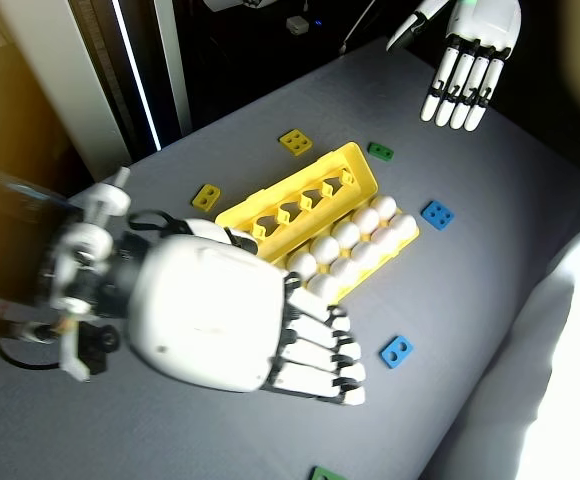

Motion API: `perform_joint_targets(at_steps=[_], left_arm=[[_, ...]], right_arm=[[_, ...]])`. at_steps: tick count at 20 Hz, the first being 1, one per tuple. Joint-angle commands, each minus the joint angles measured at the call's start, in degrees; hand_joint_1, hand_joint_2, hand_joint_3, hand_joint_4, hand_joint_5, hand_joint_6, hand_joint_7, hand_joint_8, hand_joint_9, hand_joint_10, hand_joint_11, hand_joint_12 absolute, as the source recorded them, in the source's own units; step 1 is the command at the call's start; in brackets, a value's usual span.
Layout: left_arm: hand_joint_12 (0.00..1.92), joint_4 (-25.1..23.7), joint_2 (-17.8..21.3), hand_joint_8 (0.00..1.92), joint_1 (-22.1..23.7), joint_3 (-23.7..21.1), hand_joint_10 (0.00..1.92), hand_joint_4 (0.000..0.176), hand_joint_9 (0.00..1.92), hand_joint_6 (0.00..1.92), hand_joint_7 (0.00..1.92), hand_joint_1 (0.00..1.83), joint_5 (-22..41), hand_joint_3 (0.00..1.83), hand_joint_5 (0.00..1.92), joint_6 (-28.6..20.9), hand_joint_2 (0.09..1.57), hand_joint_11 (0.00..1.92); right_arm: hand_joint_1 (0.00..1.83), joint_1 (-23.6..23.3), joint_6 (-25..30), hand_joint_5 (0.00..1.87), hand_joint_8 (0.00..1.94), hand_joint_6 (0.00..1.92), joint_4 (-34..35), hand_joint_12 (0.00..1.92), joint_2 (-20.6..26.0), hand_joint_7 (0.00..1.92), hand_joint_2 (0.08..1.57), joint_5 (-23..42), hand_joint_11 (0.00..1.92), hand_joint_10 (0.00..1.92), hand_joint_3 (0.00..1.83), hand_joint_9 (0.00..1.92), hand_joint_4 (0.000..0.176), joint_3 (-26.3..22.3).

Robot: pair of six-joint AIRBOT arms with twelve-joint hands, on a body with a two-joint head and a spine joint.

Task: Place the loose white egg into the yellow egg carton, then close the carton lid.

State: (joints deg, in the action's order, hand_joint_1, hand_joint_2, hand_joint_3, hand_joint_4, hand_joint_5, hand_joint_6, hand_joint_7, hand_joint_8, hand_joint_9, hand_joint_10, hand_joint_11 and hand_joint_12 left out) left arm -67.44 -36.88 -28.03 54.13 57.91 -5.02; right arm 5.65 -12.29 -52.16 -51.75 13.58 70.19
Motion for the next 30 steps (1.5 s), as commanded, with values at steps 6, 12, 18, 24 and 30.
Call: perform_joint_targets(at_steps=[6, 12, 18, 24, 30], left_arm=[[0.25, 3.7, 1.9, 0.00, -0.6, -2.5, 0.00, 0.000, 0.12, 0.01, 0.18, 0.00, 3.1, 0.00, 0.21, 0.8, 1.07, 0.00], [0.26, 1.8, 3.3, 0.00, -2.2, -4.3, 0.00, 0.000, 0.12, 0.00, 0.18, 0.00, 2.8, 0.00, 0.21, 1.2, 1.07, 0.00], [0.26, -1.0, 3.8, 0.00, -1.8, -2.0, 0.00, 0.000, 0.13, 0.00, 0.19, 0.00, 1.6, 0.00, 0.21, -1.3, 1.07, 0.00], [0.27, -2.0, 2.8, 0.00, -2.0, 0.7, 0.00, 0.000, 0.14, 0.00, 0.20, 0.00, 4.3, 0.00, 0.22, -5.2, 1.07, 0.00], [0.25, -3.5, 0.0, 0.00, -2.7, -0.8, 0.00, 0.000, 0.13, 0.00, 0.19, 0.00, 4.8, 0.00, 0.21, -4.3, 1.08, 0.00]], right_arm=[[0.66, -1.1, 8.3, 0.37, 0.00, 0.01, -11.9, 0.00, -3.3, 0.00, 0.70, 7.0, 0.00, 0.00, 0.00, 0.00, 0.174, 6.3], [0.93, 0.9, 9.6, 0.40, 0.00, 0.02, -12.7, 0.00, -6.5, 0.00, 0.70, 7.4, 0.00, 0.00, 0.00, 0.00, 0.168, 11.7], [1.22, 1.3, 9.6, 0.49, 0.00, 0.01, -12.7, 0.00, -9.3, 0.00, 0.86, 7.3, 0.00, 0.00, 0.03, 0.00, 0.009, 14.3], [1.19, 2.3, 9.7, 0.58, 0.00, 0.01, -12.7, 0.16, -11.0, 0.00, 0.93, 7.5, 0.01, 0.00, 0.00, 0.00, 0.000, 15.8], [1.11, 2.1, 10.2, 0.65, 0.00, 0.00, -12.7, 0.31, -12.0, 0.00, 0.92, 7.6, 0.00, 0.00, 0.00, 0.00, 0.000, 15.9]])
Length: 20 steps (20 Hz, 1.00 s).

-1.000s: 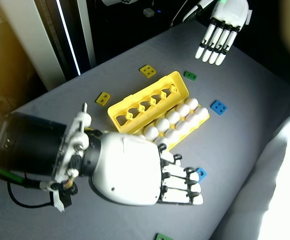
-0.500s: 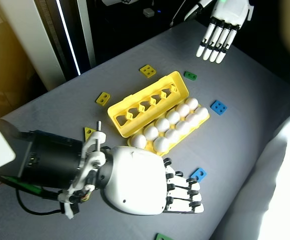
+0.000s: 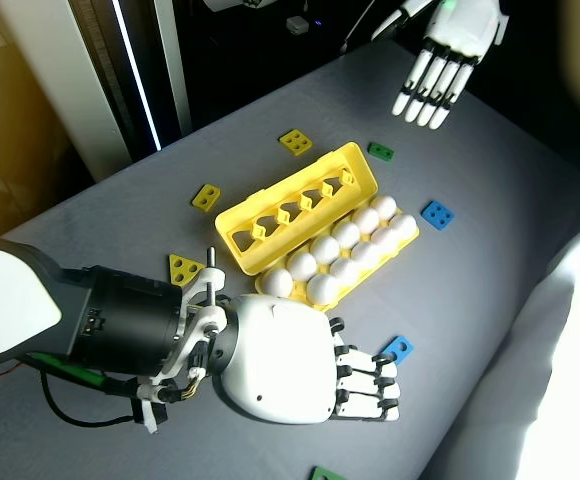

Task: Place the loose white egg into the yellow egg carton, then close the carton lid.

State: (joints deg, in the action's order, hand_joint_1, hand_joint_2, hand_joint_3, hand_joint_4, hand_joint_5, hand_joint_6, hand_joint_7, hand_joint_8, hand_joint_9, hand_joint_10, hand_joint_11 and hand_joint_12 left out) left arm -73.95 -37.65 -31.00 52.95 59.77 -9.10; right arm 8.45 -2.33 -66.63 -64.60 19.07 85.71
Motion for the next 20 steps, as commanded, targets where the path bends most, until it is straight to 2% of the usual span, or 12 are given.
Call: perform_joint_targets(at_steps=[1, 4, 5, 8, 13, 16, 17, 20], left_arm=[[0.25, 2.1, 0.5, 0.00, -0.1, 0.1, 0.00, 0.000, 0.13, 0.00, 0.19, 0.00, 3.0, 0.00, 0.21, -0.2, 1.08, 0.00], [0.23, -1.0, -0.4, 0.00, -1.1, -0.4, 0.00, 0.000, 0.13, 0.00, 0.19, 0.00, 3.7, 0.00, 0.20, -0.5, 1.09, 0.00], [0.24, -1.0, -0.6, 0.00, -1.4, -0.5, 0.00, 0.000, 0.13, 0.00, 0.19, 0.00, 3.7, 0.01, 0.20, -0.5, 1.10, 0.00], [0.21, -1.0, -1.1, 0.00, -1.5, -0.7, 0.00, 0.000, 0.12, 0.00, 0.18, 0.00, 3.7, 0.01, 0.19, -0.5, 1.10, 0.00], [0.20, -1.0, -1.6, 0.00, -1.2, -1.4, 0.00, 0.000, 0.11, 0.00, 0.18, 0.00, 3.1, 0.00, 0.20, -0.5, 1.11, 0.00], [0.22, -1.1, -1.5, 0.00, -1.1, -1.5, 0.00, 0.000, 0.12, 0.00, 0.18, 0.00, 3.0, 0.00, 0.19, -0.5, 1.11, 0.00], [0.22, -1.3, -1.5, 0.00, -0.9, -1.3, 0.00, 0.000, 0.12, 0.00, 0.18, 0.00, 3.0, 0.00, 0.20, -0.5, 1.09, 0.00], [0.22, -1.4, -1.7, 0.00, -0.8, -0.9, 0.00, 0.000, 0.12, 0.00, 0.18, 0.00, 2.6, 0.00, 0.20, -0.5, 1.10, 0.00]], right_arm=[[1.11, -0.7, 0.4, 0.65, 0.00, 0.00, 1.8, 0.31, 0.6, 0.00, 0.92, 2.1, 0.00, 0.00, 0.00, 0.00, 0.000, 0.5], [1.10, -0.7, 1.7, 0.73, 0.00, 0.03, 1.8, 0.31, -1.2, 0.00, 0.93, 1.8, 0.00, 0.00, 0.00, 0.00, 0.000, 2.9], [1.08, -0.7, 1.9, 0.76, 0.00, 0.03, 1.8, 0.26, -2.0, 0.00, 0.94, 1.7, 0.00, 0.00, 0.00, 0.00, 0.000, 3.9], [1.07, -1.1, 2.3, 0.76, 0.00, 0.01, 1.8, 0.26, -3.6, 0.00, 0.99, 1.6, 0.00, 0.00, 0.01, 0.00, 0.000, 6.0], [1.11, -1.9, 2.3, 0.83, 0.00, 0.01, 1.8, 0.38, -5.1, 0.00, 1.00, 1.7, 0.00, 0.00, 0.00, 0.00, 0.000, 6.6], [1.07, -1.8, 2.3, 0.89, 0.00, 0.02, 1.8, 0.40, -5.4, 0.00, 1.01, 1.6, 0.00, 0.00, 0.00, 0.00, 0.000, 6.6], [1.05, -1.7, 2.3, 0.91, 0.00, 0.01, 1.8, 0.46, -5.5, 0.00, 1.01, 1.4, 0.00, 0.00, 0.00, 0.00, 0.000, 6.6], [1.08, -0.9, 2.2, 0.89, 0.00, 0.00, 1.8, 0.46, -5.9, 0.00, 0.99, 1.2, 0.00, 0.00, 0.00, 0.00, 0.000, 6.6]])
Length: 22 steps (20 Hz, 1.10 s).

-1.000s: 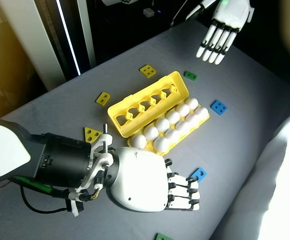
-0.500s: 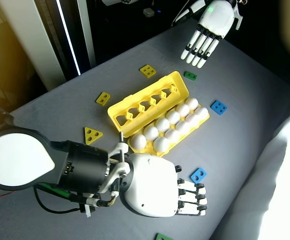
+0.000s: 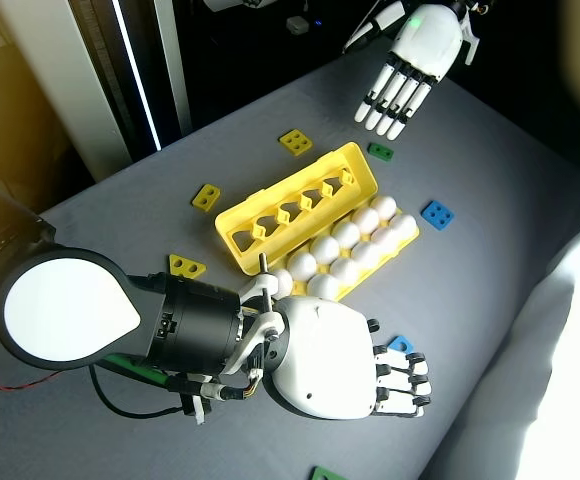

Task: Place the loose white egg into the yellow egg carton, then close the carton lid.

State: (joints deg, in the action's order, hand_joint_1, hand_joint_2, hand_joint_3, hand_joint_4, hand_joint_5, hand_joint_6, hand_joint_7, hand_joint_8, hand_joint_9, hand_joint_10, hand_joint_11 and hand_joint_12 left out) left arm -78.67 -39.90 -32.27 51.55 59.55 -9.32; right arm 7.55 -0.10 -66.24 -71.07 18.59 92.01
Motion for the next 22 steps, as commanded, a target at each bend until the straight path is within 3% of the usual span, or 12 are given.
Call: perform_joint_targets(at_steps=[1, 14, 22], left_arm=[[0.22, 3.3, 0.5, 0.00, 0.5, 0.6, 0.00, 0.000, 0.12, 0.00, 0.18, 0.00, 2.8, 0.00, 0.20, -0.3, 1.10, 0.00], [0.22, 2.7, 0.4, 0.00, 0.8, 1.2, 0.00, 0.000, 0.13, 0.00, 0.19, 0.00, 2.4, 0.00, 0.21, -0.7, 1.09, 0.00], [0.24, 2.4, 0.4, 0.00, 0.9, 1.2, 0.00, 0.000, 0.13, 0.00, 0.19, 0.00, 2.4, 0.00, 0.21, -0.7, 1.08, 0.00]], right_arm=[[1.10, 0.2, -0.2, 0.90, 0.00, 0.01, 1.4, 0.46, 0.4, 0.00, 0.99, 1.7, 0.00, 0.00, 0.00, 0.00, 0.000, 0.3], [1.09, -0.7, -1.9, 0.94, 0.00, 0.01, 1.4, 0.32, -0.3, 0.00, 0.97, 2.1, 0.00, 0.00, 0.00, 0.00, 0.000, 2.1], [1.07, -1.2, -2.4, 0.96, 0.00, 0.00, 1.4, 0.39, -0.4, 0.00, 0.99, 2.5, 0.00, 0.00, 0.00, 0.00, 0.000, 3.0]])
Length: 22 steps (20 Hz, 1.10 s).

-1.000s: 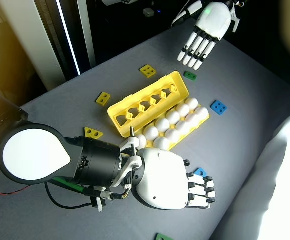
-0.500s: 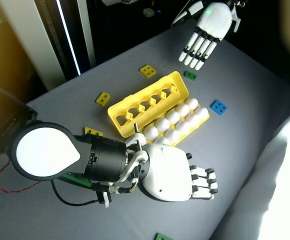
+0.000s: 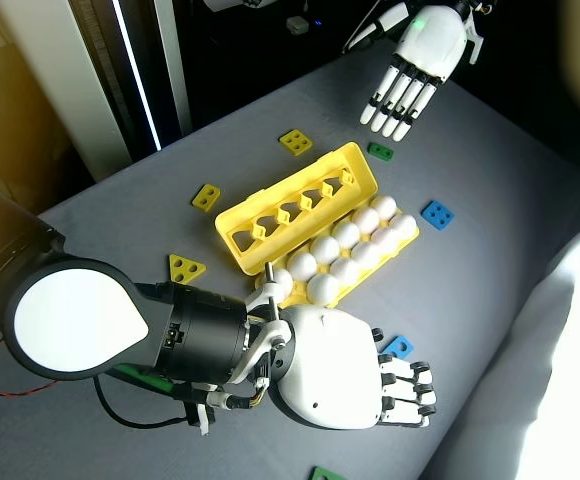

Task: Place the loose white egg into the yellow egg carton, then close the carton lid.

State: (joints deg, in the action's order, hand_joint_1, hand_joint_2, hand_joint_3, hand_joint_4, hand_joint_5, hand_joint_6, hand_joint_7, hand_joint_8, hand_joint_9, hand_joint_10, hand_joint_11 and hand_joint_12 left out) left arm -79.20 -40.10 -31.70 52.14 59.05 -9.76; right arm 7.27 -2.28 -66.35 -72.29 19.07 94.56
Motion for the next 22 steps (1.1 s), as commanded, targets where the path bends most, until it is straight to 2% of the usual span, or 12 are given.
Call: perform_joint_targets(at_steps=[1, 3, 8, 10, 14, 17, 22], left_arm=[[0.24, 2.9, 0.6, 0.00, 0.4, 0.6, 0.00, 0.000, 0.12, 0.00, 0.19, 0.00, 2.9, 0.00, 0.21, -0.2, 1.08, 0.00], [0.24, 2.9, 0.6, 0.00, 0.4, 0.6, 0.00, 0.000, 0.13, 0.00, 0.19, 0.00, 2.9, 0.00, 0.21, -0.2, 1.08, 0.00], [0.23, 2.9, 0.6, 0.00, 0.5, 0.6, 0.00, 0.000, 0.13, 0.00, 0.19, 0.00, 2.9, 0.00, 0.21, -0.2, 1.08, 0.00], [0.20, 2.9, 0.6, 0.00, 0.5, 0.7, 0.00, 0.000, 0.12, 0.00, 0.18, 0.00, 2.9, 0.00, 0.20, -0.2, 1.08, 0.00], [0.25, 2.8, 0.6, 0.00, 0.7, 0.9, 0.00, 0.000, 0.13, 0.00, 0.20, 0.00, 2.9, 0.00, 0.22, -0.2, 1.07, 0.00], [0.25, 2.9, 0.6, 0.00, 0.9, 0.9, 0.00, 0.000, 0.13, 0.00, 0.20, 0.00, 2.9, 0.00, 0.22, -0.2, 1.07, 0.00], [0.22, 2.9, 0.5, 0.00, 1.3, 1.0, 0.00, 0.000, 0.12, 0.00, 0.19, 0.00, 2.7, 0.00, 0.21, -0.5, 1.07, 0.00]], right_arm=[[1.08, -1.0, -0.2, 0.97, 0.00, 0.00, 1.5, 0.37, 0.9, 0.00, 0.99, 2.1, 0.00, 0.00, 0.00, 0.00, 0.000, 0.5], [1.08, -1.1, -0.2, 0.97, 0.00, 0.00, 1.5, 0.43, 0.9, 0.00, 1.00, 2.1, 0.00, 0.00, 0.00, 0.00, 0.000, 0.6], [1.08, -1.2, -0.5, 0.98, 0.00, 0.01, 1.5, 0.40, 0.9, 0.00, 0.99, 2.1, 0.00, 0.00, 0.00, 0.00, 0.000, 0.6], [1.04, -1.2, -0.6, 0.96, 0.00, 0.01, 1.5, 0.45, 0.9, 0.00, 1.01, 2.1, 0.00, 0.00, 0.00, 0.00, 0.000, 0.7], [1.05, -1.4, -1.0, 0.97, 0.00, 0.00, 1.5, 0.38, 0.7, 0.00, 1.00, 2.3, 0.00, 0.00, 0.00, 0.00, 0.000, 1.2], [1.07, -2.2, -1.2, 0.98, 0.00, 0.01, 1.5, 0.43, 0.3, 0.00, 0.99, 2.8, 0.00, 0.00, 0.00, 0.00, 0.000, 1.9], [1.07, -2.6, -1.4, 0.97, 0.00, 0.00, 1.5, 0.37, -1.2, 0.00, 0.99, 3.3, 0.00, 0.00, 0.00, 0.00, 0.000, 4.1]])
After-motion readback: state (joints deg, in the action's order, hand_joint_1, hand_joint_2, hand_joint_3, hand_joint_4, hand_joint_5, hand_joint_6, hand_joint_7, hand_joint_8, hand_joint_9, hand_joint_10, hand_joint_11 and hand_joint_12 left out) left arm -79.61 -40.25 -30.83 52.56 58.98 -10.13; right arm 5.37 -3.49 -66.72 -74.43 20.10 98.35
